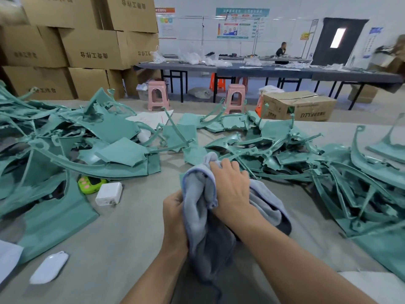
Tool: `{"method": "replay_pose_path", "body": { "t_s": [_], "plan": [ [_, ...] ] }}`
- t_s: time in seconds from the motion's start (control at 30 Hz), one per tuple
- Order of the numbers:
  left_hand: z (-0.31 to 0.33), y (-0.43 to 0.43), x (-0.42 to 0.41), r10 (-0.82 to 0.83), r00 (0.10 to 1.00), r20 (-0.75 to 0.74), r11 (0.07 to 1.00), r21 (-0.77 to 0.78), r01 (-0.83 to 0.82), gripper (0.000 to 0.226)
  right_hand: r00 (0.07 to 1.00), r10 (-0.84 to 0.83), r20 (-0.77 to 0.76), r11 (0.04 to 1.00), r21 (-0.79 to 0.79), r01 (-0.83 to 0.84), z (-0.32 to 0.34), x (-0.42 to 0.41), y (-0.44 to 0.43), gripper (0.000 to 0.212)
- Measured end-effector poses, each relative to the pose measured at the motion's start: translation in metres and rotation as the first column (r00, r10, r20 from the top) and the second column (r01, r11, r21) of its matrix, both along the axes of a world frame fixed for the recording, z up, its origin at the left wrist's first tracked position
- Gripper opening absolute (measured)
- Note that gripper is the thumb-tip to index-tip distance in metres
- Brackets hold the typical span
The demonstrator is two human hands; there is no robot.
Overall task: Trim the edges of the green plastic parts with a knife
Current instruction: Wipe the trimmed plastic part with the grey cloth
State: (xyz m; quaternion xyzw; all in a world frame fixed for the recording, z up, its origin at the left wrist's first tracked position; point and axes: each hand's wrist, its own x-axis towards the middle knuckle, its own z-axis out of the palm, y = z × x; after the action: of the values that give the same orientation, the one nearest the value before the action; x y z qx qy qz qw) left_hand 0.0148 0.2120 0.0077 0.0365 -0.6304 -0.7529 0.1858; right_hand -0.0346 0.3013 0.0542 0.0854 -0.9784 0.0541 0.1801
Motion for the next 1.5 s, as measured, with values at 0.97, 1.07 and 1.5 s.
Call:
{"method": "replay_pose_path", "body": {
  "t_s": [0.97, 1.07, 1.5],
  "plan": [
    [0.019, -0.006, 0.010, -0.023, 0.999, 0.045, 1.000, 0.006, 0.023, 0.024, 0.991, 0.089, -0.103, 0.882, -0.454, -0.126, 0.035, 0.025, 0.000, 0.011],
    [0.022, -0.006, 0.009, -0.186, 0.974, 0.128, 0.852, 0.515, 0.095, 0.030, 0.976, 0.214, -0.040, 0.820, -0.536, -0.201, 0.021, 0.046, -0.012, 0.005],
    [0.026, -0.012, 0.006, 0.001, 0.980, 0.199, 0.927, 0.367, -0.075, 0.027, 0.935, 0.338, -0.105, 0.868, -0.349, -0.352, 0.022, 0.052, -0.002, 0.030]
  ]
}}
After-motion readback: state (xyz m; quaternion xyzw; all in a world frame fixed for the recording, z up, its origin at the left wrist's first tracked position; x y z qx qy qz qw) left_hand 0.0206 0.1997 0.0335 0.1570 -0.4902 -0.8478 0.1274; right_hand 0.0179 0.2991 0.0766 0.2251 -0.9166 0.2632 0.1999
